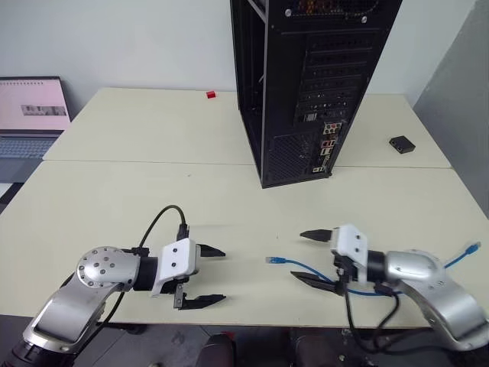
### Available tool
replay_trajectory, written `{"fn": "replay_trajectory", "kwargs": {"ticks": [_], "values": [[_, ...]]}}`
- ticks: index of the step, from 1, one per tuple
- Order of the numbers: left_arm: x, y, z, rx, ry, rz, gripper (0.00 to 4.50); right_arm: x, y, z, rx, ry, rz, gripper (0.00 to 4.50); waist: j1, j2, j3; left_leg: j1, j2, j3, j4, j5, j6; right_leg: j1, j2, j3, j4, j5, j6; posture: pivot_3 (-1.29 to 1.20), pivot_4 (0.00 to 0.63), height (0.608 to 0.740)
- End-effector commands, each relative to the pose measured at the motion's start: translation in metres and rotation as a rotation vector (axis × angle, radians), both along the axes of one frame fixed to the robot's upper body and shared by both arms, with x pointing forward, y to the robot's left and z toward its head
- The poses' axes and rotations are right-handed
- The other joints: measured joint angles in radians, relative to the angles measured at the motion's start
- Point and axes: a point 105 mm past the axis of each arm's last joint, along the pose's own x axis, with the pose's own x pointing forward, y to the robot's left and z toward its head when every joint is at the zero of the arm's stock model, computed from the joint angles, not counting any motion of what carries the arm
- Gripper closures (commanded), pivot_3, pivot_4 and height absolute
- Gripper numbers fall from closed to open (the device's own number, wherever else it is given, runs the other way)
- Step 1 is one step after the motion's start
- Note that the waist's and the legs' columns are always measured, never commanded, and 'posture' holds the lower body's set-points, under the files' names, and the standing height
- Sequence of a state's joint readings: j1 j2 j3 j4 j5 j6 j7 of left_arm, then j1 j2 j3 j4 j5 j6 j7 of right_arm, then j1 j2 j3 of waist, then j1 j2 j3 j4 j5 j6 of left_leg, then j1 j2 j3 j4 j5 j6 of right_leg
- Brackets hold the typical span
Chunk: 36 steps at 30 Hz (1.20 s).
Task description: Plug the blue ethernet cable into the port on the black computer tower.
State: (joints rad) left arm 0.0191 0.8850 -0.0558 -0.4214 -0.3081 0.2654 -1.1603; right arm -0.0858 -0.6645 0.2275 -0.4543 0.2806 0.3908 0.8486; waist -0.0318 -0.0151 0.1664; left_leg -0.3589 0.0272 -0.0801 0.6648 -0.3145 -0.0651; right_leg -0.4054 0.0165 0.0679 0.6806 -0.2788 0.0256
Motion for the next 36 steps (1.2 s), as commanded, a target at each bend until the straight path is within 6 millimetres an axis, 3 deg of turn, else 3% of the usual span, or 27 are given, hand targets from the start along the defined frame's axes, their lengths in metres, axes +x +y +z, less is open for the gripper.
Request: {"fn": "replay_trajectory", "kwargs": {"ticks": [1,5,8,19,23,36], "values": [[0.0,-0.008,0.006,-0.025,-0.022,-0.015,0.0,0.008,0.01,-0.006,-0.007,-0.024,0.021,0.02,0.0,0.0,0.0,0.0,0.0,0.0,0.0,0.0,0.0,0.0,0.0,0.0,0.0,0.0,0.0,0.0,0.15,0.74],[0.001,-0.011,0.007,-0.033,-0.027,-0.011,0.0,0.01,0.012,-0.015,-0.02,-0.013,0.035,0.02,0.0,0.0,0.0,0.0,0.0,0.0,0.0,0.0,0.0,0.0,0.0,0.0,0.0,0.0,0.0,0.0,0.15,0.74],[0.002,-0.013,0.01,-0.038,-0.033,-0.01,0.0,0.01,0.016,-0.021,-0.02,0.015,0.046,0.51,0.0,0.0,0.0,0.0,0.0,0.0,0.0,0.0,0.0,0.0,0.0,0.0,0.001,0.0,0.0,0.0,0.15,0.74],[0.008,-0.017,0.015,-0.046,-0.038,-0.014,0.0,0.009,0.024,-0.035,-0.07,0.018,0.088,3.25,0.0,0.0,0.0,0.0,0.0,-0.001,0.0,0.0,0.0,0.0,0.0,-0.001,0.001,0.0,0.0,0.0,0.15,0.74],[0.01,-0.019,0.014,-0.047,-0.04,-0.023,0.0,0.008,0.027,-0.028,-0.063,-0.009,0.101,4.28,0.0,0.0,0.0,0.0,0.0,-0.001,0.0,0.0,0.0,0.0,0.0,-0.001,0.001,0.0,0.0,0.0,0.15,0.74],[0.02,-0.033,-0.001,-0.041,-0.047,-0.057,0.0,-0.01,0.067,0.008,-0.004,-0.089,0.244,4.37,-0.001,0.0,0.0,0.0,0.0,-0.001,0.0,0.0,0.0,0.0,0.0,-0.002,0.001,0.0,0.0,0.0,0.15,0.74]]}}
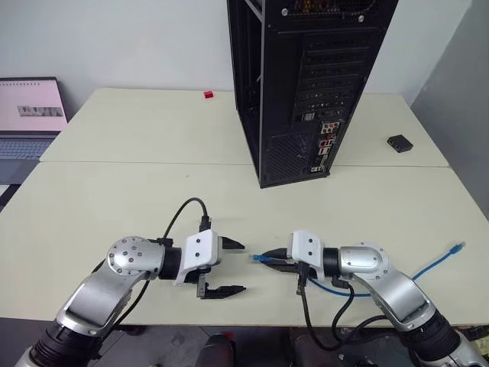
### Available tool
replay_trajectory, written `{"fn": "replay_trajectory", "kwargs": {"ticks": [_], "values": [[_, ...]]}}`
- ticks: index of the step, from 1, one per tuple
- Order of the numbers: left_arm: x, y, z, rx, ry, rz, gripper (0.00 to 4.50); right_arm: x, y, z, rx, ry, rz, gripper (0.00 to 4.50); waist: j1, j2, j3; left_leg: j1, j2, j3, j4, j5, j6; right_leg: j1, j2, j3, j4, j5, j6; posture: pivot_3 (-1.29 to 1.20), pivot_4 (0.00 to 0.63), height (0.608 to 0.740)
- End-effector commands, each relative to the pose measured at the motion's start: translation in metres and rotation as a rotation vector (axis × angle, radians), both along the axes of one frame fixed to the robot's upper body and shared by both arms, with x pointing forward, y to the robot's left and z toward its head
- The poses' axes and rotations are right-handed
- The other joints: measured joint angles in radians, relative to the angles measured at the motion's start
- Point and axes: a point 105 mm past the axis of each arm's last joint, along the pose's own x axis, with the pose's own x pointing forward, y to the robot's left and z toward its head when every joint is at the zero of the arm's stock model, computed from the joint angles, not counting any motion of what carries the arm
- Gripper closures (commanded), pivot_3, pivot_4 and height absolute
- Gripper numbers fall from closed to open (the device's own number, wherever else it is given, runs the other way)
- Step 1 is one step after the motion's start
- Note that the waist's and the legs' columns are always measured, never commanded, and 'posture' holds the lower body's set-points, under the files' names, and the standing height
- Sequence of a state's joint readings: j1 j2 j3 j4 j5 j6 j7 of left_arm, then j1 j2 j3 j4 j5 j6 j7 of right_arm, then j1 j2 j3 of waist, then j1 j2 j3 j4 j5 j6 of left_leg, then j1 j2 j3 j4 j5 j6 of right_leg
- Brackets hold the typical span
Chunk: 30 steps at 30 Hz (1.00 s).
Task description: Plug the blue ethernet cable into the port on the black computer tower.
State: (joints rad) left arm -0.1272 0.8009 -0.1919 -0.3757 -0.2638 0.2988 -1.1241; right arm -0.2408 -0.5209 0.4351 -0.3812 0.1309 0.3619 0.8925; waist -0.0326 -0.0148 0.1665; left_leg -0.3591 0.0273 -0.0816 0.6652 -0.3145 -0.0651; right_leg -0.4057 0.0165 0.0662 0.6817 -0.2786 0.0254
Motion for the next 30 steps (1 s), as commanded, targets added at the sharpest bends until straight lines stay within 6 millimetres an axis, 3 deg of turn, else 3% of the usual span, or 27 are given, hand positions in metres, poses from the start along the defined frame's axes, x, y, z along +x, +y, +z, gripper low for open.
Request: {"fn": "replay_trajectory", "kwargs": {"ticks": [1,3,6,26,30], "values": [[0.0061,-0.0036,0.0001,-0.02,-0.029,-0.011,0.0,-0.0086,0.01,0.0135,0.021,-0.031,0.052,4.37,0.0,0.0,0.0,0.0,0.0,0.0,0.0,0.0,0.0,0.0,0.0,0.0,0.0,0.0,0.0,0.0,0.15,0.74],[0.0094,-0.0025,-0.0024,-0.028,-0.026,-0.011,0.0,-0.0098,0.0113,0.0125,0.014,-0.03,0.059,4.37,0.0,0.0,0.0,0.0,0.0,0.0,0.0,0.0,0.0,0.0,0.0,0.0,0.0,0.0,0.0,0.0,0.15,0.74],[0.0122,-0.0013,-0.0038,-0.041,-0.02,-0.016,0.49,-0.0101,0.0117,0.0117,0.006,-0.032,0.061,4.37,0.0,0.0,0.0,0.0,0.0,0.0,0.0,0.0,0.0,0.0,0.0,0.0,0.0,0.0,0.0,0.0,0.15,0.74],[0.0082,-0.0068,-0.005,-0.07,0.009,-0.071,4.4,-0.0055,0.0113,0.0065,-0.022,-0.043,0.061,4.37,0.0,0.0,0.0,0.0,0.0,0.0,0.0,0.0,0.0,0.0,0.0,0.0,0.0,0.0,0.0,0.0,0.15,0.74],[0.0079,-0.007,-0.0068,-0.066,0.011,-0.067,4.5,-0.0048,0.0114,0.0068,-0.021,-0.045,0.061,4.37,0.0,0.0,0.0,0.0,0.0,-0.001,0.0,0.0,0.0,0.0,0.0,-0.001,0.0,0.0,0.0,0.0,0.15,0.74]]}}
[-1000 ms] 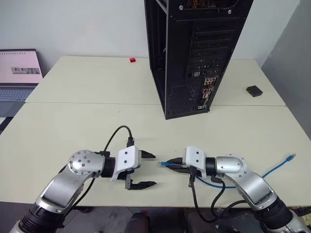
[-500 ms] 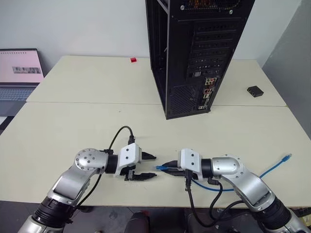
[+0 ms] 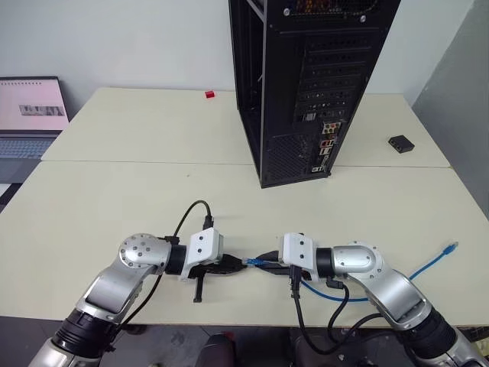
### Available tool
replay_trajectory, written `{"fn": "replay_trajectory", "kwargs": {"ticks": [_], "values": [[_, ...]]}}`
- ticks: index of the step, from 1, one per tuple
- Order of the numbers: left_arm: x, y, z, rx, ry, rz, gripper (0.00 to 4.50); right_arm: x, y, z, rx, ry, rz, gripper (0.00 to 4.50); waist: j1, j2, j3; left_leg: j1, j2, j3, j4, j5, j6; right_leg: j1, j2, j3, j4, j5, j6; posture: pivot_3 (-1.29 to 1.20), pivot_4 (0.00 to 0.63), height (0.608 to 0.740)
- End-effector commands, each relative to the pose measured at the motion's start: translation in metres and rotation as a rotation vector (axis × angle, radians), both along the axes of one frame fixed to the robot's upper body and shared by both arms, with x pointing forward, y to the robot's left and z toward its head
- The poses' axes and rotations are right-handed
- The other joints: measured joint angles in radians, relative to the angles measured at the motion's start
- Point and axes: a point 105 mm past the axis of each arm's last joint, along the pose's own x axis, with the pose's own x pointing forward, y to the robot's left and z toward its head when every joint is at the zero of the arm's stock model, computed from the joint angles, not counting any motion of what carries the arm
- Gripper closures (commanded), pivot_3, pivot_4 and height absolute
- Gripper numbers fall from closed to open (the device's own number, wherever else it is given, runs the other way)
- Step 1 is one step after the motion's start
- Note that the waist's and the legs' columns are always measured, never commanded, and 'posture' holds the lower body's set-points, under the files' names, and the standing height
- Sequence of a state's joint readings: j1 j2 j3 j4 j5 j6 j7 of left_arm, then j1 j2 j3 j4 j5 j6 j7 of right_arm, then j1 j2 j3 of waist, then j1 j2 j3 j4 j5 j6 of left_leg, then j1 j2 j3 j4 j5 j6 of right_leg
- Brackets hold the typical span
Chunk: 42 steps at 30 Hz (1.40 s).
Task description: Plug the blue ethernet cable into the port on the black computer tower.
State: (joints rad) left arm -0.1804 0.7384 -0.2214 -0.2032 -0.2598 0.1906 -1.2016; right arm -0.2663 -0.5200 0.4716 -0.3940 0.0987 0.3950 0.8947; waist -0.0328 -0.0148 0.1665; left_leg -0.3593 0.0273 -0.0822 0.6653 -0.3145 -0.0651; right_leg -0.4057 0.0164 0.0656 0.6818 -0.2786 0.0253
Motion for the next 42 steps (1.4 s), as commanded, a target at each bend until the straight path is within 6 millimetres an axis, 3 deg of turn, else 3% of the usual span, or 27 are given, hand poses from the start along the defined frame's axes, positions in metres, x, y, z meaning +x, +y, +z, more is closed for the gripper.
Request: {"fn": "replay_trajectory", "kwargs": {"ticks": [1,8,12,17,35,40,42], "values": [[-0.002,-0.007,0.005,-0.021,-0.027,-0.022,4.5,-0.003,0.006,0.008,0.021,-0.035,0.04,4.37,0.0,0.0,0.0,0.0,0.0,0.0,0.0,0.0,0.0,0.0,0.0,0.0,0.0,0.0,0.0,0.0,0.15,0.74],[-0.005,0.003,-0.002,0.033,-0.031,-0.021,4.5,-0.002,0.005,0.009,0.021,-0.039,0.034,4.37,0.0,0.0,0.0,0.0,0.0,0.0,0.0,0.0,0.0,0.0,0.0,0.0,0.0,0.0,0.0,0.0,0.15,0.74],[-0.004,0.007,-0.004,0.058,-0.058,-0.034,3.85,-0.001,0.004,0.009,0.021,-0.041,0.032,4.37,0.0,0.0,0.0,0.0,0.0,0.0,0.0,0.0,0.0,0.0,0.0,0.0,0.0,0.0,0.0,0.0,0.15,0.74],[0.001,-0.002,0.004,-0.005,-0.079,-0.013,3.09,0.0,0.004,0.009,0.018,-0.04,0.032,4.37,0.0,0.0,0.0,0.0,0.0,0.0,0.0,0.0,0.0,0.0,0.0,0.0,0.0,0.0,0.0,0.0,0.15,0.74],[0.003,-0.015,0.015,-0.067,-0.069,-0.016,3.09,-0.001,0.004,0.006,0.005,-0.032,0.041,4.37,0.0,0.0,0.0,0.0,0.0,0.0,0.0,0.0,0.0,0.0,0.0,0.0,0.0,0.0,0.0,0.0,0.15,0.74],[0.003,-0.015,0.016,-0.061,-0.07,-0.023,4.07,0.0,0.004,0.006,0.004,-0.035,0.041,4.37,0.0,0.0,0.0,0.0,0.0,0.0,0.0,0.0,0.0,0.0,0.0,0.0,0.0,0.0,0.0,0.0,0.15,0.74],[0.003,-0.014,0.015,-0.054,-0.074,-0.027,4.17,0.0,0.004,0.006,0.002,-0.035,0.042,4.37,0.0,0.0,0.0,0.0,0.0,0.0,0.0,0.0,0.0,0.0,0.0,0.0,0.0,0.0,0.0,0.0,0.15,0.74]]}}
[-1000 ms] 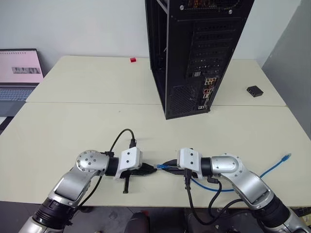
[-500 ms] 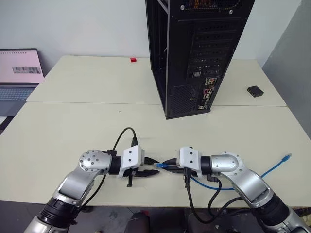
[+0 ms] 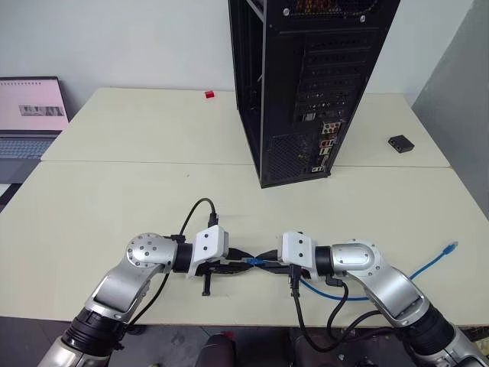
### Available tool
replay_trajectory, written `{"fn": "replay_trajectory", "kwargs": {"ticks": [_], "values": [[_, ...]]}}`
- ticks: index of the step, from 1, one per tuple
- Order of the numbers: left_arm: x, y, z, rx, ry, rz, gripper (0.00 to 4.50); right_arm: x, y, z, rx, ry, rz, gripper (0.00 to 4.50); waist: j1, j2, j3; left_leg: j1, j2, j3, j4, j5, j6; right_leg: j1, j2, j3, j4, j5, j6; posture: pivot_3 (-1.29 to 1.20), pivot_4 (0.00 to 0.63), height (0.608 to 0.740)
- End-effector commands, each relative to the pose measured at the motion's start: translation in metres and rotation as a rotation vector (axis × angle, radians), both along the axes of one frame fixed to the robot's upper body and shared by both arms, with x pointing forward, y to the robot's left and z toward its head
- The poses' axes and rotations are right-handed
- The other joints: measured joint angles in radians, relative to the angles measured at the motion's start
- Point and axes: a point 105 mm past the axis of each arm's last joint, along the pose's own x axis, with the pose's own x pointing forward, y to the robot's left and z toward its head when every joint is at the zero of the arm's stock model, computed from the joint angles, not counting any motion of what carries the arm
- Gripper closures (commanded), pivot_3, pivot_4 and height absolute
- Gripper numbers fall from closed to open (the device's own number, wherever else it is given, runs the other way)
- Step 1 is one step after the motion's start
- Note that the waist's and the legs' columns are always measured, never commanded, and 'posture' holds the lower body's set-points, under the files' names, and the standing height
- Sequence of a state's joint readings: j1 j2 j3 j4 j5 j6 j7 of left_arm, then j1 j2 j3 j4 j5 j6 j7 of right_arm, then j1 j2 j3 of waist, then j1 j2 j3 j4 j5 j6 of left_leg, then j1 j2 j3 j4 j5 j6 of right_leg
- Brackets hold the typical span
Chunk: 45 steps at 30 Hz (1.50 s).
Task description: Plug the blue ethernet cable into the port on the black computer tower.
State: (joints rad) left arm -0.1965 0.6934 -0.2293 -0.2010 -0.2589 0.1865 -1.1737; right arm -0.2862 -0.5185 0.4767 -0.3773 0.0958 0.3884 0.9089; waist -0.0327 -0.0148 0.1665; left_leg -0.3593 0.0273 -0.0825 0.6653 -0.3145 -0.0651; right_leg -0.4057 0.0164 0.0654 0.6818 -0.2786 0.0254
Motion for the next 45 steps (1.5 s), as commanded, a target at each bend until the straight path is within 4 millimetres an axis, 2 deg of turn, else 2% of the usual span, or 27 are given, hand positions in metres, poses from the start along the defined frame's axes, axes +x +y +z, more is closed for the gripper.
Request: {"fn": "replay_trajectory", "kwargs": {"ticks": [1,8,9,10,12,18,20,23,32,45], "values": [[-0.001,-0.004,0.012,-0.005,-0.054,-0.034,4.17,-0.002,0.003,0.005,0.01,-0.03,0.025,4.37,0.0,0.0,0.0,0.0,0.0,0.0,0.0,0.0,0.0,0.0,0.0,0.0,0.0,0.0,0.0,0.0,0.15,0.74],[-0.001,-0.005,0.012,0.008,-0.099,-0.053,4.17,-0.002,-0.002,0.008,-0.013,-0.042,0.043,4.37,0.0,0.0,0.0,0.0,0.0,0.0,0.0,0.0,0.0,0.0,0.0,0.0,0.0,0.0,0.0,0.0,0.15,0.74],[-0.001,-0.006,0.012,0.008,-0.111,-0.058,4.17,-0.002,-0.004,0.008,-0.026,-0.052,0.05,3.67,0.0,0.0,0.0,0.0,0.0,0.0,0.0,0.0,0.0,0.0,0.0,0.0,0.0,0.0,0.0,0.0,0.15,0.74],[0.0,-0.007,0.014,0.002,-0.126,-0.06,4.17,-0.002,-0.008,0.01,-0.042,-0.059,0.056,3.52,0.0,0.0,0.0,0.0,0.0,0.0,0.0,0.0,0.0,0.0,0.0,0.0,0.0,0.0,0.0,0.0,0.15,0.74],[0.002,-0.01,0.018,-0.013,-0.187,-0.069,4.17,-0.002,-0.02,0.021,-0.042,-0.055,0.042,2.84,0.002,0.0,0.0,0.0,0.0,0.0,0.0,0.0,0.0,0.0,0.0,0.0,0.0,0.0,0.0,0.0,0.15,0.74],[-0.001,-0.017,0.022,-0.034,-0.439,-0.115,4.17,-0.008,-0.047,0.055,0.058,0.056,-0.045,1.45,0.003,0.0,0.0,-0.001,0.0,-0.001,0.0,0.0,0.0,0.0,0.0,0.0,-0.001,0.0,0.0,0.0,0.15,0.74],[-0.002,-0.017,0.021,-0.036,-0.573,-0.131,4.17,-0.002,-0.05,0.064,0.15,0.107,-0.12,0.97,0.002,0.0,0.0,-0.001,0.0,0.0,0.0,0.0,0.0,0.0,-0.001,0.0,-0.001,0.0,0.0,0.0,0.15,0.74],[0.002,-0.018,0.028,-0.061,-0.779,-0.137,4.17,-0.005,-0.049,0.068,0.223,0.213,-0.153,0.25,0.002,0.0,0.0,0.0,0.0,0.0,0.0,0.0,0.0,0.0,0.0,0.001,0.0,0.0,0.0,0.0,0.15,0.74],[0.011,-0.012,0.042,-0.111,-1.103,-0.109,4.17,0.001,-0.03,0.069,0.406,0.458,-0.193,0.22,0.002,0.0,0.0,-0.001,0.0,0.0,0.0,0.0,0.0,0.0,-0.001,0.0,0.0,0.0,0.0,0.0,0.15,0.74],[0.018,-0.01,0.042,-0.113,-1.177,-0.091,4.17,0.012,-0.018,0.061,0.409,0.532,-0.2,0.22,0.001,0.001,0.0,-0.001,0.0,-0.001,0.0,0.0,0.0,0.0,-0.001,-0.001,0.0,0.001,0.0,0.0,0.15,0.74]]}}
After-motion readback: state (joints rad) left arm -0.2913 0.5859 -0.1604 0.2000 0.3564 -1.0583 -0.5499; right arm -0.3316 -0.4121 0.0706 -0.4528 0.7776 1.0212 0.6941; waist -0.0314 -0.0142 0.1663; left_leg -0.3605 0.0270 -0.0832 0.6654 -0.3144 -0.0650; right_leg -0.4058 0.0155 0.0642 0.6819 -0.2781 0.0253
